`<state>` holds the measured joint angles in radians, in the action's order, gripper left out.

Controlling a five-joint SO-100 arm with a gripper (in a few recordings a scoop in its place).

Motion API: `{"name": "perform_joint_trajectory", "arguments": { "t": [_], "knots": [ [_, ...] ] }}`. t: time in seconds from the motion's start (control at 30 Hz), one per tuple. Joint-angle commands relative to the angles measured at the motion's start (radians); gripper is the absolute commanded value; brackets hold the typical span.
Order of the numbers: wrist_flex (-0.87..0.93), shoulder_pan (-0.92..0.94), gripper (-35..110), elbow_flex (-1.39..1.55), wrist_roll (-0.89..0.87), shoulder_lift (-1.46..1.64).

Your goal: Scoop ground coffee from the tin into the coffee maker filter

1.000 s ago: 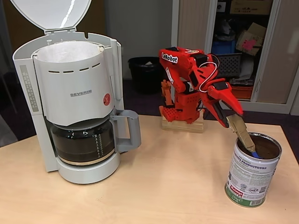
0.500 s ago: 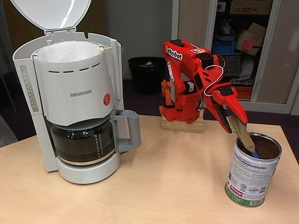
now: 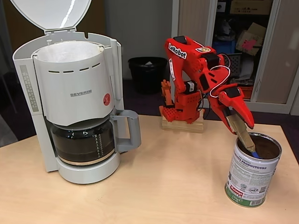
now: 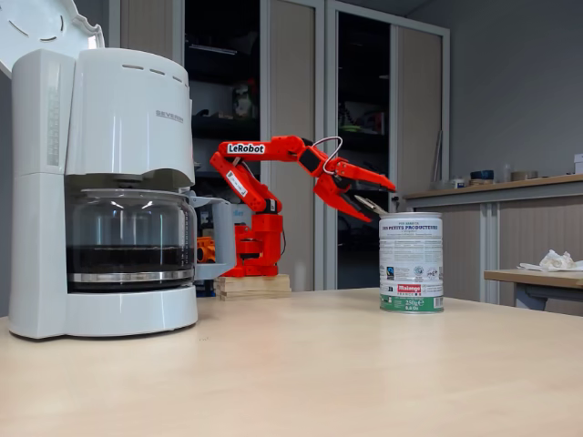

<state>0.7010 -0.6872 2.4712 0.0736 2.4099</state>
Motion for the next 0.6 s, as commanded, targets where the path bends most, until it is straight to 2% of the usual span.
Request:
{"name": "perform_joint_trajectory", "arguments": {
  "t": [0.0, 0.57],
  "knots": [
    [-0.015, -0.015, 28, -0.037, 0.008, -0.011],
    [-0.067, -0.014, 21, -0.025, -0.018, -0.048]
  ]
}}
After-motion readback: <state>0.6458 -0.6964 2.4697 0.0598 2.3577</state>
